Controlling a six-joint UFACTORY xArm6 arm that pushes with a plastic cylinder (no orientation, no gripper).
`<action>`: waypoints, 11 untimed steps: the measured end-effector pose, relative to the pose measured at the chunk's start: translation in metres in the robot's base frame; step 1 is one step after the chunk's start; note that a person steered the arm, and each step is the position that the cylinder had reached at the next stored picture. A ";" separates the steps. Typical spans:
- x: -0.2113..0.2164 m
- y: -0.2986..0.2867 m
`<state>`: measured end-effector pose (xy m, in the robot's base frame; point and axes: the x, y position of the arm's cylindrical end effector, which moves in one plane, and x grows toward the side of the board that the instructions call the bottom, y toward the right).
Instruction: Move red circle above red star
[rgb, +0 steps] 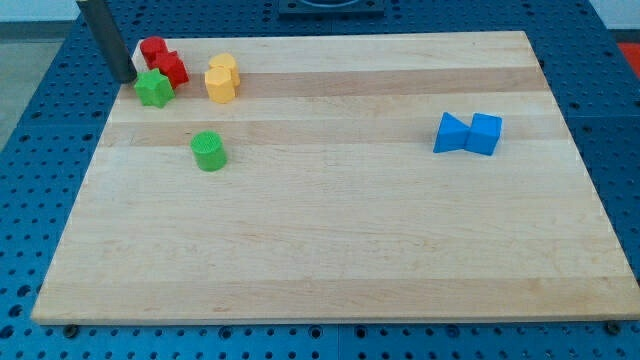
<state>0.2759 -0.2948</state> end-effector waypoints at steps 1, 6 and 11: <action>0.000 -0.001; -0.055 -0.009; -0.047 0.034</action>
